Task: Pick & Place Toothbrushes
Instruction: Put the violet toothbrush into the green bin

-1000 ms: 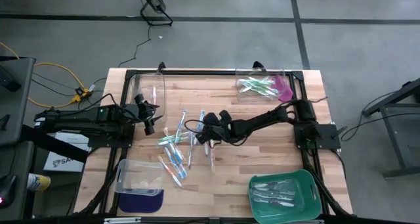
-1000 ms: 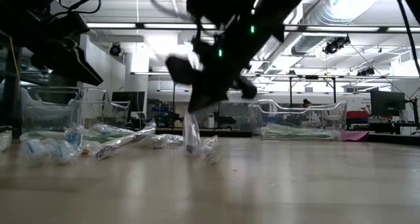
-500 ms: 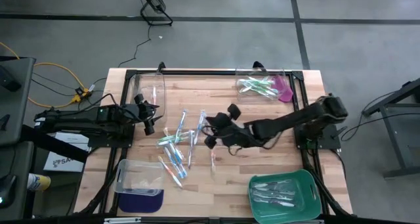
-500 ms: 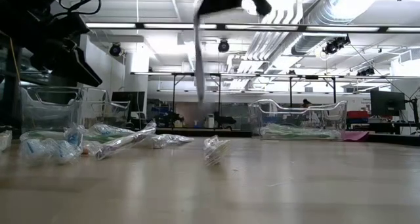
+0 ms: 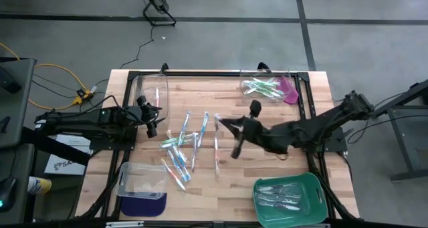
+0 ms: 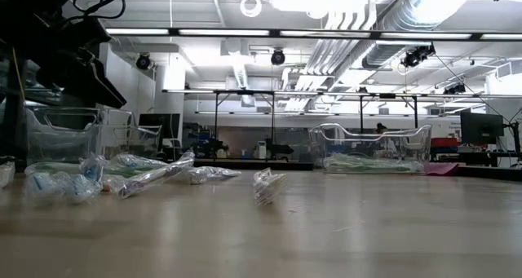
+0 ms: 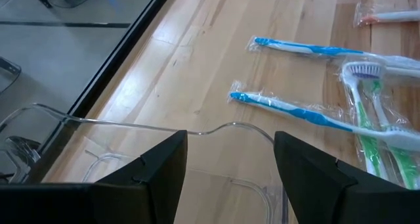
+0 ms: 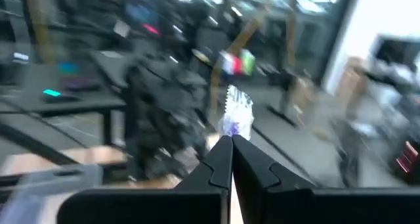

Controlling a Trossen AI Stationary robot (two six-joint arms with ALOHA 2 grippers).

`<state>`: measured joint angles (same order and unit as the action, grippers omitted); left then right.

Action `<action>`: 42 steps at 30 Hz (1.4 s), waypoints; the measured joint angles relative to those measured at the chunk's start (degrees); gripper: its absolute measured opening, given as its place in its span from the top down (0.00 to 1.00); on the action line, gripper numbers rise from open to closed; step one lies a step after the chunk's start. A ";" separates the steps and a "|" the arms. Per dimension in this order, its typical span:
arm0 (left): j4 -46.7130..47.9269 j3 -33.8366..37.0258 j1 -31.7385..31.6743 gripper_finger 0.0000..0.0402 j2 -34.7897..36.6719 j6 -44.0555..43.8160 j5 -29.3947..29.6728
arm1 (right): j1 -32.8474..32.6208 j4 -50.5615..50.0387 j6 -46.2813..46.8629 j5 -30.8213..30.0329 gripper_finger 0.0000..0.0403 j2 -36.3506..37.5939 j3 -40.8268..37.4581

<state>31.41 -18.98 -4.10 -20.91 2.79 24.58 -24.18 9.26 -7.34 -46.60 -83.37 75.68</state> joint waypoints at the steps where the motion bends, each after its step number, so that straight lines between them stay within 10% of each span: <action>1: -0.01 0.00 0.00 0.45 0.00 0.02 0.00 | -0.44 0.75 -2.34 1.71 0.99 0.74 0.00; 17: 0.01 0.00 0.00 0.45 0.00 0.11 0.02 | -2.85 3.59 -7.50 9.79 0.99 5.85 0.00; 33: 0.01 0.00 0.00 0.45 0.00 0.11 0.07 | -11.43 0.63 -10.71 -34.97 0.99 5.94 0.00; 42: 0.01 0.00 0.00 0.45 -0.02 -0.07 0.09 | -21.24 1.01 -12.27 -43.36 0.99 5.94 0.00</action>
<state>31.42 -18.98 -4.10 -20.93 2.72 24.67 -45.42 10.27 -19.62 -89.97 -77.43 75.68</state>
